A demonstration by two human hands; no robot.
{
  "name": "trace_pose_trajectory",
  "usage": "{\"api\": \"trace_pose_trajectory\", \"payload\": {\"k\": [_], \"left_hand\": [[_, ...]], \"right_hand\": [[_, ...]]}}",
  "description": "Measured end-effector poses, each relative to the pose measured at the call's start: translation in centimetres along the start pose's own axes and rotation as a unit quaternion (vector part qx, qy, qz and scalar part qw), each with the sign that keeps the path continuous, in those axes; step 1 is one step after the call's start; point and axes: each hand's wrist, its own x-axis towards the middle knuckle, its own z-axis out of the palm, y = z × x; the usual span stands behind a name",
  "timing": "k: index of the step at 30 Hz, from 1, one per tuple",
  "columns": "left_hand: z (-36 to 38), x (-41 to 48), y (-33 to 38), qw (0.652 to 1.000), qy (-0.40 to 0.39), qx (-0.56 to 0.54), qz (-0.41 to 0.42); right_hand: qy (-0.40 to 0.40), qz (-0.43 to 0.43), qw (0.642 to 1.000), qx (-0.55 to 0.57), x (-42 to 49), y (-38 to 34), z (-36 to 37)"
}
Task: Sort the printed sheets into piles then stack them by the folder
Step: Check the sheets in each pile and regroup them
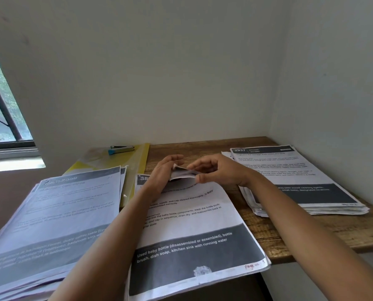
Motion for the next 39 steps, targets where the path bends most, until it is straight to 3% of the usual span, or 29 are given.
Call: {"api": "trace_pose_trajectory", "payload": {"k": [13,20,29,39], "left_hand": [[0.27,-0.16,-0.34,0.999,0.032,-0.039,-0.006],[0.19,0.21,-0.58,0.999,0.026,0.009,-0.024],[0.15,-0.23,-0.15,0.999,0.029,0.015,-0.004],[0.25,-0.03,-0.48,1.0,0.026,-0.005,0.006]], "right_hand": [[0.07,0.01,0.995,0.071,0.04,-0.23,0.03],[0.129,0.039,0.989,0.066,0.27,-0.21,-0.24],[0.152,0.036,0.986,0.053,0.42,0.43,-0.3],[0.115,0.057,0.991,0.037,0.34,0.46,-0.29]]}}
